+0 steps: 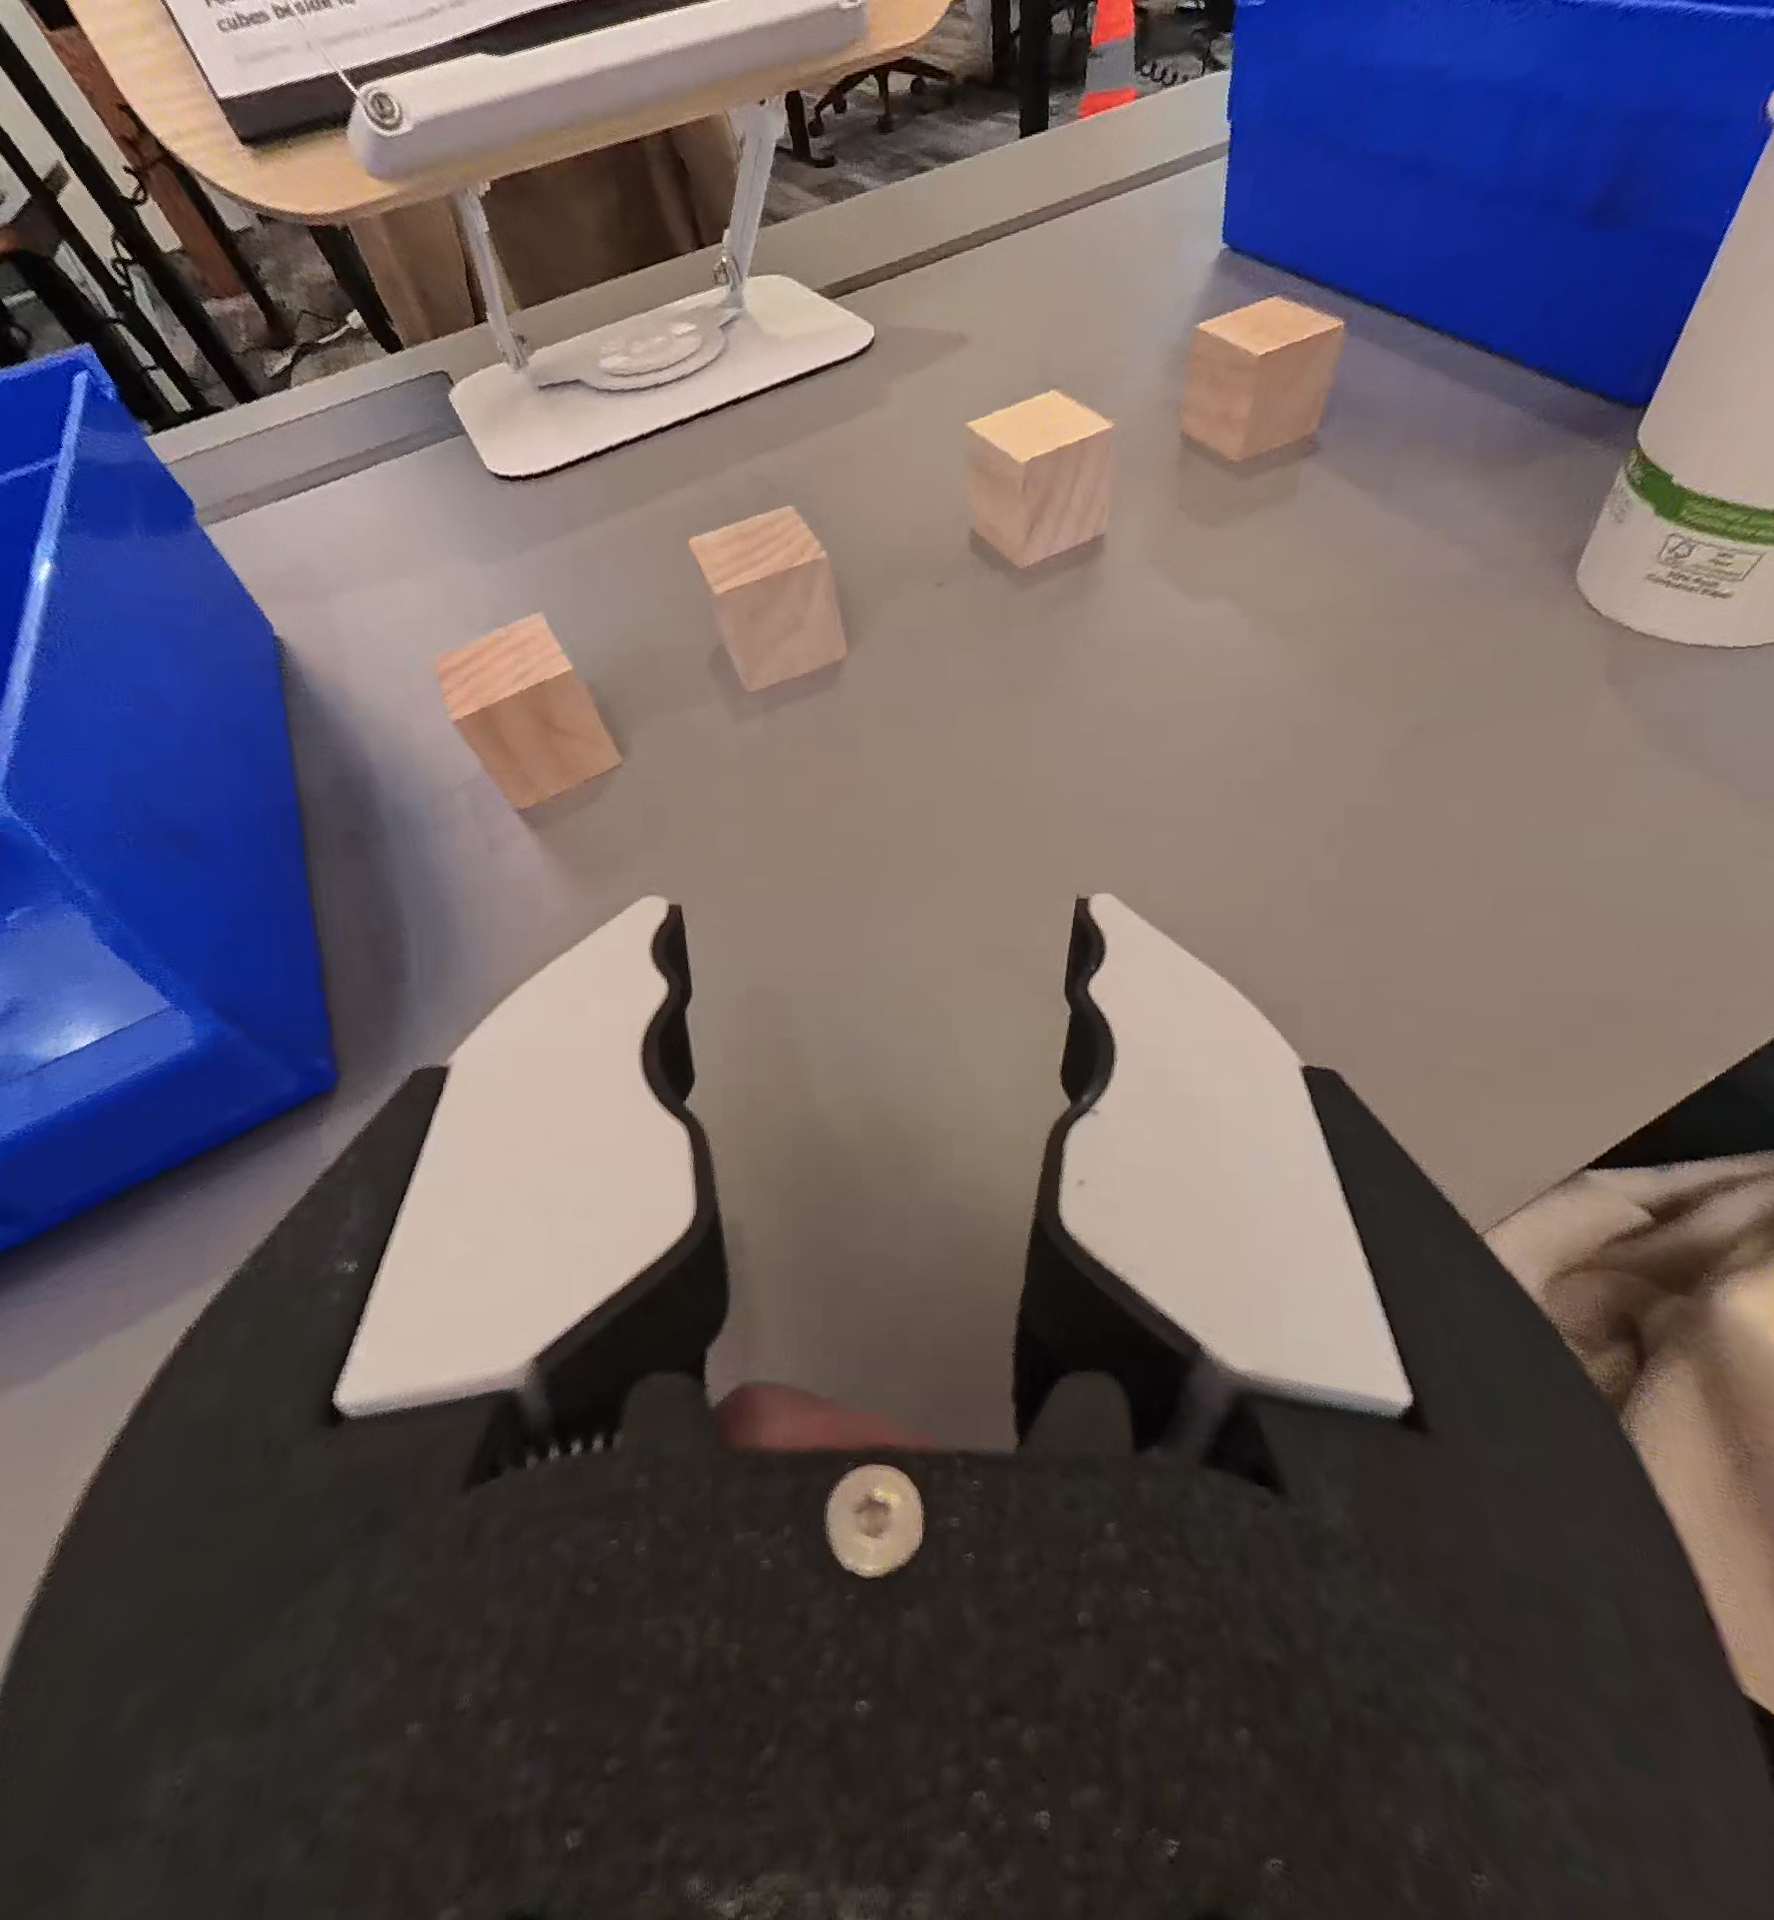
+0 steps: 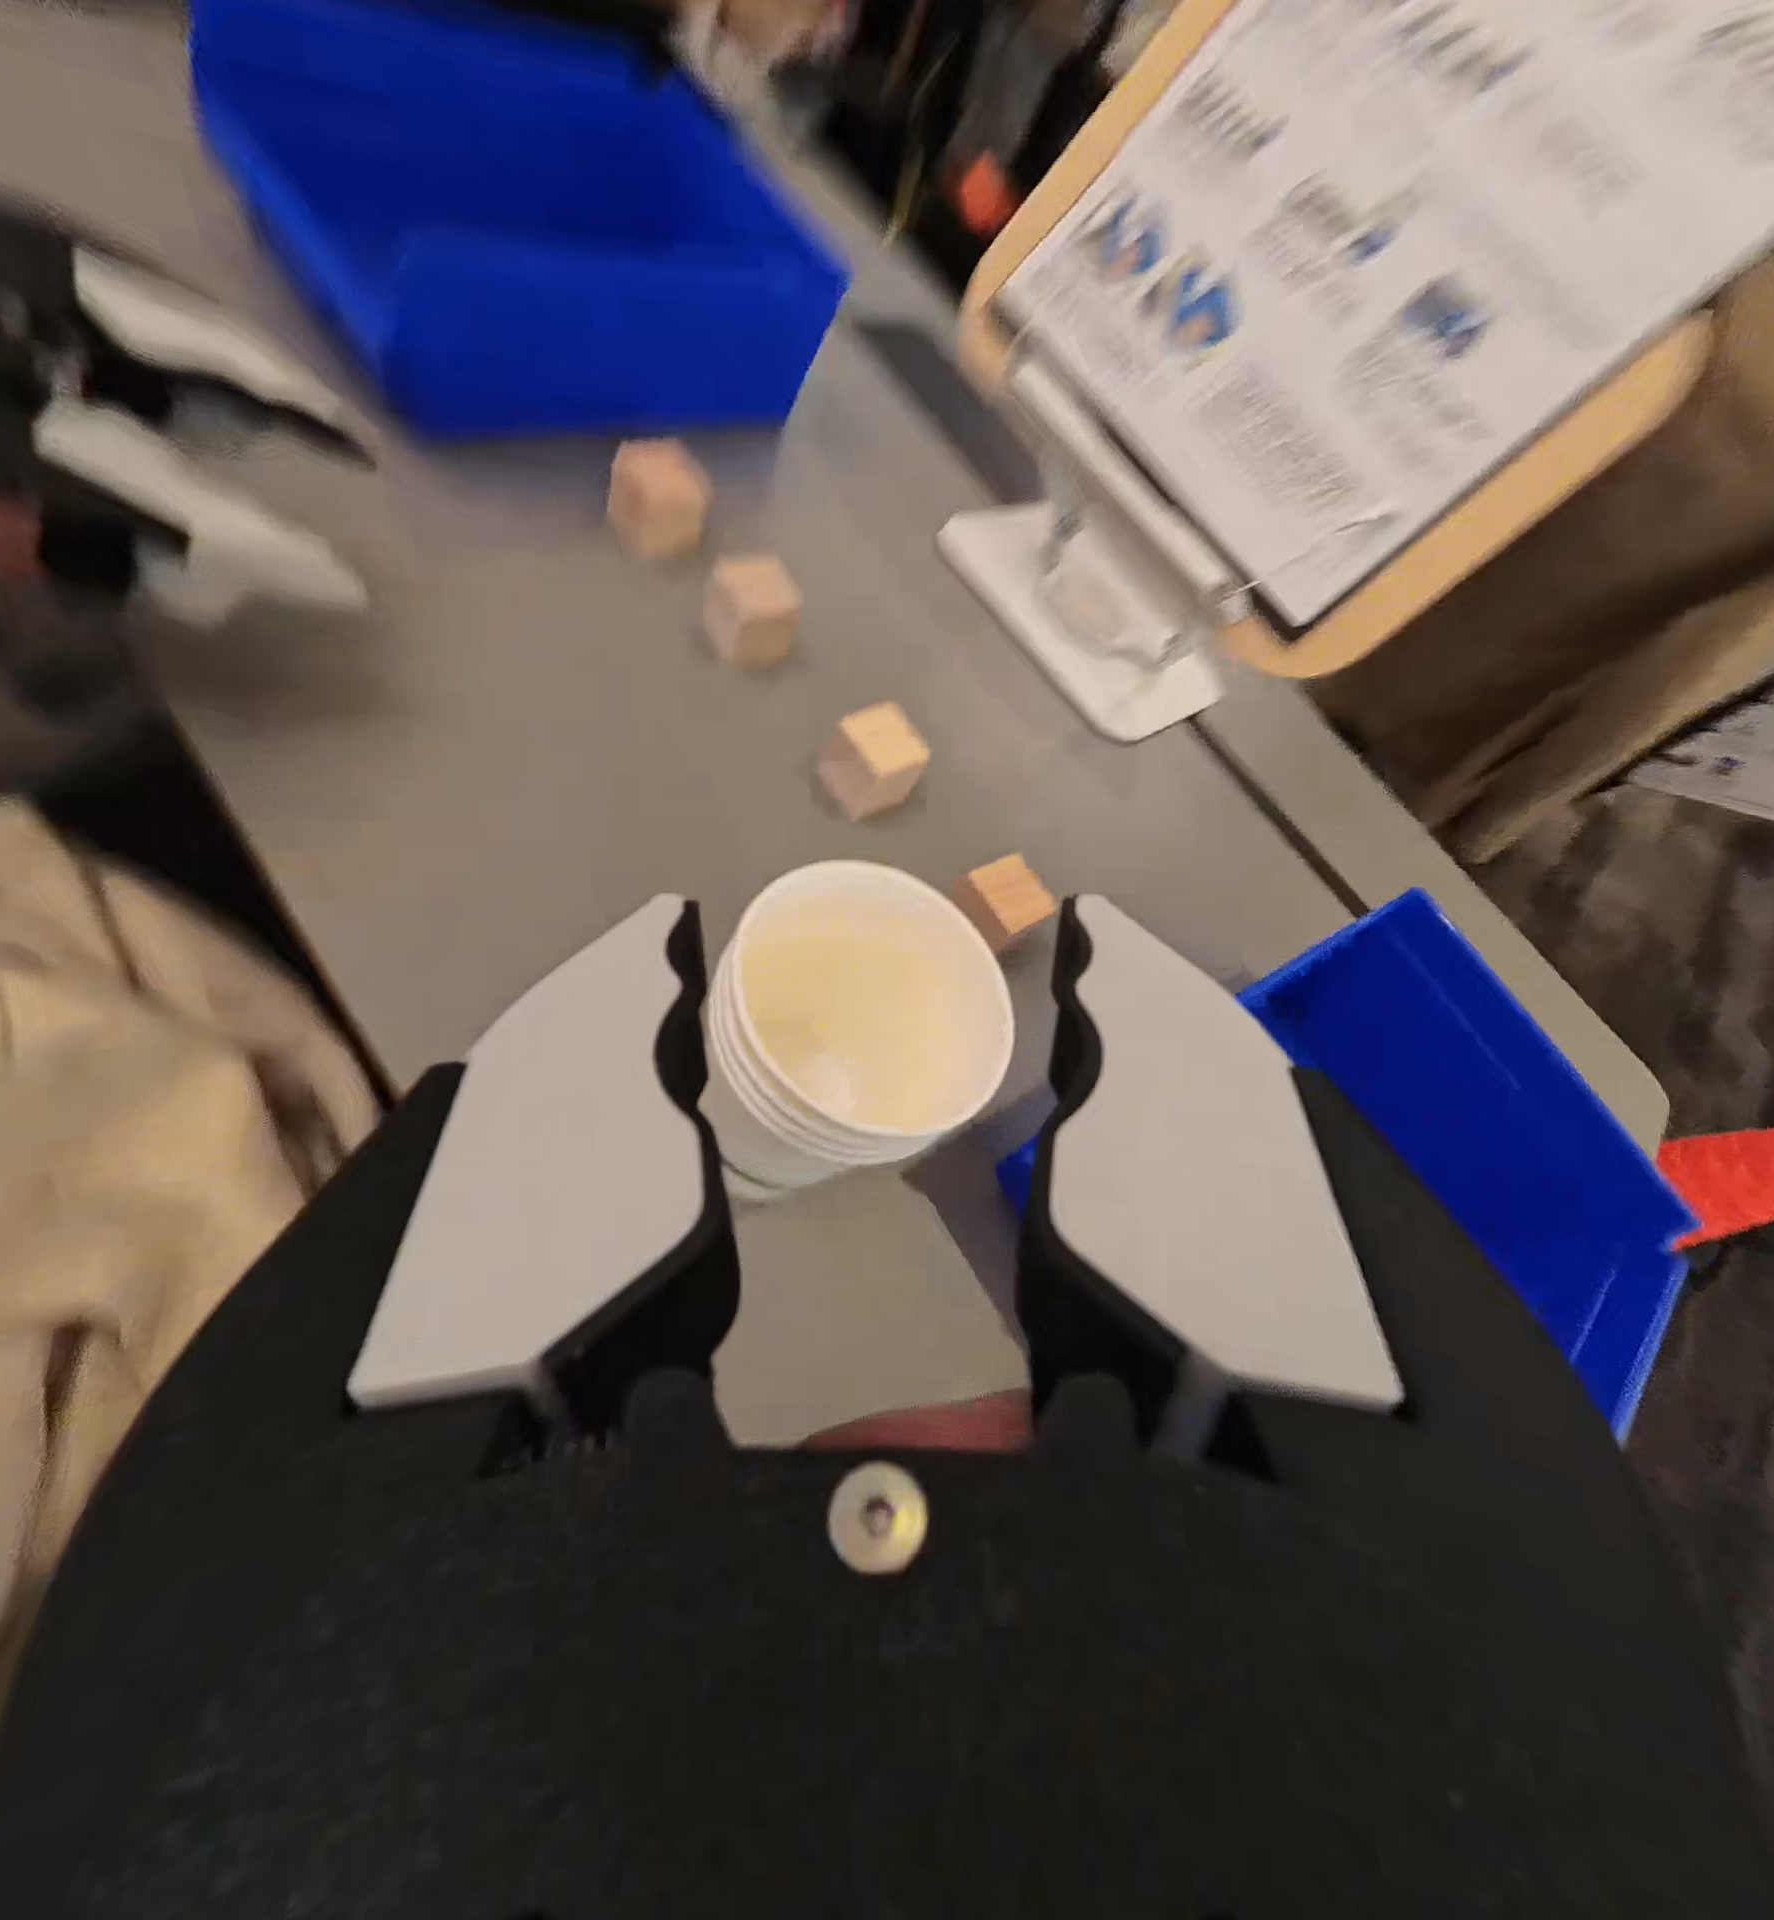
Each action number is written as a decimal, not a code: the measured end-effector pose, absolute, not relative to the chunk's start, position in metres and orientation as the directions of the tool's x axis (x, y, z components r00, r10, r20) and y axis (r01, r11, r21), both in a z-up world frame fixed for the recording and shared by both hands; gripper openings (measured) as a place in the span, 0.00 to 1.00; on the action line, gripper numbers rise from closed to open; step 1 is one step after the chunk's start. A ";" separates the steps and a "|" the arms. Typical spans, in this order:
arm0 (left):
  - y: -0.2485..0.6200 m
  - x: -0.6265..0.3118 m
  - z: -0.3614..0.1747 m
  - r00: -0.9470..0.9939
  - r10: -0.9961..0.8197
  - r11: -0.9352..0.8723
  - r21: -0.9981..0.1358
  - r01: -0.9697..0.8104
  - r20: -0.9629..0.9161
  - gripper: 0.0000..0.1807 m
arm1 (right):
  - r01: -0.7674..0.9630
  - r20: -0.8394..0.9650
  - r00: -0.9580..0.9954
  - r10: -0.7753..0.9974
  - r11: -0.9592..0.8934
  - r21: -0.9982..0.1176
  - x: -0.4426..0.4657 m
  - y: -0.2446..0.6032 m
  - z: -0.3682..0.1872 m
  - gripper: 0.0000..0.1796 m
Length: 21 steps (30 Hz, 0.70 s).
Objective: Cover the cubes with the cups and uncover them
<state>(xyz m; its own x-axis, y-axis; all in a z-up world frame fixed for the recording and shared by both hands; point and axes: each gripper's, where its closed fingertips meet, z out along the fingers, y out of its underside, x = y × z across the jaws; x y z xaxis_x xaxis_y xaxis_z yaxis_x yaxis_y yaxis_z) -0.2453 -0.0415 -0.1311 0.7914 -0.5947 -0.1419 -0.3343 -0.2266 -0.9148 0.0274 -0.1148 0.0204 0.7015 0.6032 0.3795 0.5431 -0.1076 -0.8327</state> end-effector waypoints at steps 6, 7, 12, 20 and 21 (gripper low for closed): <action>-0.044 -0.241 -0.138 0.780 -0.611 -0.245 -0.903 -0.352 -0.138 0.39 | 0.214 0.101 0.926 0.363 -0.284 -0.935 0.055 -0.127 -0.066 0.48; -0.045 -0.241 -0.139 0.778 -0.611 -0.244 -0.901 -0.359 -0.145 0.39 | 0.180 0.054 0.935 0.350 -0.338 -0.924 0.053 -0.127 -0.087 0.49; -0.044 -0.244 -0.135 0.783 -0.602 -0.237 -0.902 -0.360 -0.155 0.39 | 0.120 0.003 0.958 0.287 -0.392 -0.912 0.040 -0.112 -0.130 0.54; -0.048 -0.236 -0.143 0.759 -0.630 -0.238 -0.890 -0.389 -0.163 0.39 | -0.017 -0.119 0.963 0.241 -0.387 -0.922 0.023 -0.048 -0.125 0.53; -0.049 -0.236 -0.142 0.758 -0.630 -0.233 -0.890 -0.393 -0.170 0.39 | -0.024 -0.116 0.968 0.223 -0.380 -0.925 0.024 -0.045 -0.125 0.52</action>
